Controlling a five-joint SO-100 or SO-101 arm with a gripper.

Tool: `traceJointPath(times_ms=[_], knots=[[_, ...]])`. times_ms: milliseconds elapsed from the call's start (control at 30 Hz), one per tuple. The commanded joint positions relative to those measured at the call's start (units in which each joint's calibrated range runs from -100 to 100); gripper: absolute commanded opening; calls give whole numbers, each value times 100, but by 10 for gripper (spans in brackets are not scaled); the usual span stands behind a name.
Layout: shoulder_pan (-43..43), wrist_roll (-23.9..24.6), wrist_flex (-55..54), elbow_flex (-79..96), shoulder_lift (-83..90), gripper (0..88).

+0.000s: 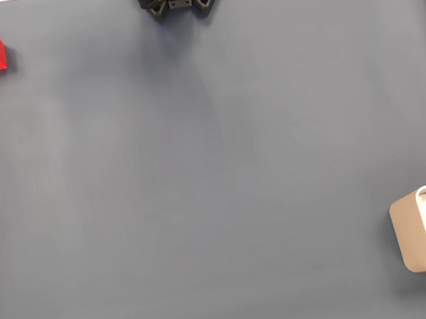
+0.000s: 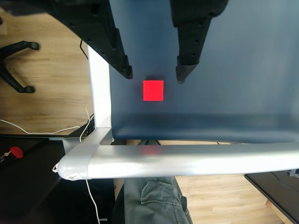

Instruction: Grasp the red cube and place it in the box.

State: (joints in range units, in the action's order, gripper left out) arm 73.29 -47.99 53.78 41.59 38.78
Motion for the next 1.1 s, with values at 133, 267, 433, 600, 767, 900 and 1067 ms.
traceJointPath(times_ms=[133, 267, 433, 600, 767, 900, 1067], knots=[[71, -29, -525, 193, -169, 265], [78, -54, -755, 366, -299, 275], [85, -78, -1050, 558, -463, 287], [85, -83, -1361, 750, -602, 304], [71, -103, -1714, 1023, -715, 316], [64, -127, -1960, 1251, -758, 324], [71, -127, -2157, 1407, -862, 332]])
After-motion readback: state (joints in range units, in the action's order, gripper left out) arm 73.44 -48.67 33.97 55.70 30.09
